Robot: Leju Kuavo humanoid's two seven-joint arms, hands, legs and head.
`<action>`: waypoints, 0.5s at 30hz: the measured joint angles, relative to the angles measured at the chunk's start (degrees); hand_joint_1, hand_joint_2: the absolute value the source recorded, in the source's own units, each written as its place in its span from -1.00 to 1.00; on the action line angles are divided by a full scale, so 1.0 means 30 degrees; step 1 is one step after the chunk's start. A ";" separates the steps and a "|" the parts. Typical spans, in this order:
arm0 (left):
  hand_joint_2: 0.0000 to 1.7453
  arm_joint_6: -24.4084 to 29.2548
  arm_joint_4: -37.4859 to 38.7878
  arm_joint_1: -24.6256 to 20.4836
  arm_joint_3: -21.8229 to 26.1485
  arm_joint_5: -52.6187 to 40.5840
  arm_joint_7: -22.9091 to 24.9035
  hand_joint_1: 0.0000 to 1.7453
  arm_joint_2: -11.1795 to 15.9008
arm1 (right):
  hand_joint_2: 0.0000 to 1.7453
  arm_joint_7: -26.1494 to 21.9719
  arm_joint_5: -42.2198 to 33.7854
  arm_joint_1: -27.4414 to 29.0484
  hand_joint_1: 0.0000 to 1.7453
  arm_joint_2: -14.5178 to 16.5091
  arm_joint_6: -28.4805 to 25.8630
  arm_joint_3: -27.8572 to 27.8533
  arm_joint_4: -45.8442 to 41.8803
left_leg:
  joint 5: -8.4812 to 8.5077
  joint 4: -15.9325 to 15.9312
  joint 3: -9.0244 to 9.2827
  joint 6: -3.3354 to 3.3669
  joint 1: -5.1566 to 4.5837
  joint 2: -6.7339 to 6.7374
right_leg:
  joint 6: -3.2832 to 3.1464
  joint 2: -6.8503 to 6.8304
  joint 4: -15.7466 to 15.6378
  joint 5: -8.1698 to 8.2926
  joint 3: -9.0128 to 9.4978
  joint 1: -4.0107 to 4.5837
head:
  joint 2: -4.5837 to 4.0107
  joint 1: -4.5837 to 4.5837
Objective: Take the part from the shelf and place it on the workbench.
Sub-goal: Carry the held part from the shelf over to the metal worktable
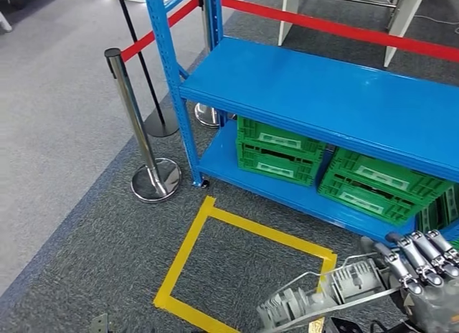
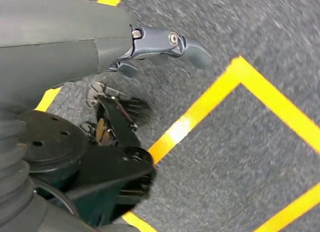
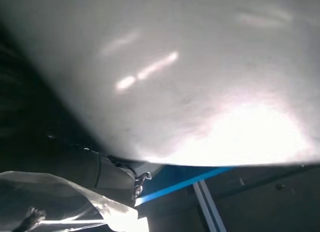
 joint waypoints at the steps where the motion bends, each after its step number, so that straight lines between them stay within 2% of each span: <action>1: 1.00 0.0004 0.0000 0.0028 0.0000 -0.0018 0.0002 -1.00 0.0011 | 1.00 -0.0073 -0.0093 0.0000 1.00 0.0084 0.0000 0.0002 0.0067 | 0.0281 -0.0218 0.0202 -0.0075 0.0093 0.0073 | 0.0013 -0.0248 0.0004 0.0001 -0.0003 -0.0017 | 0.0000 -0.0002; 2: 1.00 0.0006 0.0000 0.0050 0.0000 -0.0033 0.0002 -1.00 0.0026 | 1.00 -0.0144 -0.0184 0.0003 1.00 0.0160 -0.0002 0.0004 0.0122 | 0.0852 -0.1152 0.0746 -0.0122 0.0164 0.0220 | 0.0041 -0.0485 0.0005 -0.0006 0.0020 -0.0036 | 0.0000 0.0004; 3: 1.00 0.0011 0.0000 0.0062 -0.0002 -0.0055 0.0002 -1.00 0.0040 | 1.00 -0.0197 -0.0248 0.0014 1.00 0.0230 -0.0004 0.0005 0.0159 | 0.1485 -0.2504 0.1476 -0.0136 0.0200 0.0593 | 0.0098 -0.0698 0.0006 -0.0021 0.0055 -0.0043 | 0.0000 -0.0002; 5: 1.00 0.0018 0.0000 0.0045 -0.0011 -0.0139 0.0005 -1.00 0.0066 | 1.00 -0.0255 -0.0303 0.0120 1.00 0.0343 -0.0007 0.0005 0.0186 | 0.2171 -0.4716 0.2578 0.0012 0.0059 0.1502 | 0.0310 -0.1098 0.0038 -0.0069 0.0096 0.0041 | 0.0000 -0.0006; 6: 1.00 0.0025 0.0000 0.0053 -0.0016 -0.0184 0.0007 -1.00 0.0076 | 1.00 -0.0278 -0.0301 0.0198 1.00 0.0383 -0.0007 0.0013 0.0186 | 0.2208 -0.5183 0.2746 0.0152 -0.0028 0.1774 | 0.0434 -0.1292 0.0050 -0.0088 0.0097 0.0095 | 0.0000 -0.0002; 7: 1.00 0.0031 0.0002 0.0084 -0.0018 -0.0224 0.0013 -1.00 0.0091 | 1.00 -0.0302 -0.0305 0.0268 1.00 0.0419 -0.0007 0.0024 0.0186 | 0.2148 -0.5257 0.2692 0.0320 -0.0120 0.1747 | 0.0565 -0.1502 0.0045 -0.0091 0.0100 0.0136 | 0.0000 0.0014; 8: 1.00 0.0038 0.0004 0.0135 -0.0020 -0.0259 0.0018 -1.00 0.0113 | 1.00 -0.0341 -0.0312 0.0324 1.00 0.0456 -0.0007 0.0035 0.0182 | 0.2181 -0.5286 0.2626 0.0510 -0.0123 0.1529 | 0.0701 -0.1706 0.0024 -0.0105 0.0136 0.0132 | 0.0000 0.0025; 9: 1.00 0.0047 0.0009 0.0200 -0.0022 -0.0279 0.0027 -1.00 0.0129 | 1.00 -0.0388 -0.0328 0.0367 1.00 0.0490 -0.0007 0.0047 0.0179 | 0.2234 -0.5345 0.2600 0.0661 -0.0113 0.1311 | 0.0826 -0.1578 0.0100 -0.0229 0.0103 0.0089 | 0.0000 0.0049; 11: 1.00 0.0073 0.0018 0.0257 -0.0033 -0.0352 0.0044 -1.00 0.0179 | 1.00 -0.0516 -0.0374 0.0559 1.00 0.0578 -0.0007 0.0060 0.0151 | 0.2375 -0.5479 0.2592 0.0992 -0.0059 0.0867 | 0.0936 -0.0540 0.1116 -0.0998 -0.0360 0.0014 | 0.0002 0.0126; 12: 1.00 0.0084 0.0022 0.0261 -0.0040 -0.0394 0.0049 -1.00 0.0199 | 1.00 -0.0600 -0.0398 0.0715 1.00 0.0627 -0.0007 0.0064 0.0137 | 0.2422 -0.5504 0.2565 0.1117 -0.0054 0.0644 | 0.0915 0.0156 0.2228 -0.1634 -0.0911 0.0005 | 0.0002 0.0180; 13: 1.00 0.0093 0.0022 0.0258 -0.0046 -0.0432 0.0055 -1.00 0.0220 | 1.00 -0.0700 -0.0423 0.0884 1.00 0.0691 -0.0007 0.0066 0.0122 | 0.2448 -0.5500 0.2521 0.1210 -0.0087 0.0396 | 0.0865 0.0589 0.3588 -0.2278 -0.1569 0.0029 | 0.0002 0.0208; 14: 1.00 0.0097 0.0022 0.0269 -0.0049 -0.0461 0.0071 -1.00 0.0235 | 1.00 -0.0804 -0.0454 0.1029 1.00 0.0762 -0.0007 0.0066 0.0113 | 0.2465 -0.5494 0.2488 0.1259 -0.0136 0.0141 | 0.0827 0.0772 0.4843 -0.2743 -0.2209 0.0059 | 0.0000 0.0220; 15: 1.00 0.0091 0.0022 0.0298 -0.0051 -0.0497 0.0098 -1.00 0.0253 | 1.00 -0.0929 -0.0516 0.1142 1.00 0.0854 -0.0007 0.0067 0.0113 | 0.2478 -0.5481 0.2472 0.1285 -0.0181 -0.0123 | 0.0790 0.0841 0.5583 -0.2852 -0.2625 0.0087 | 0.0000 0.0215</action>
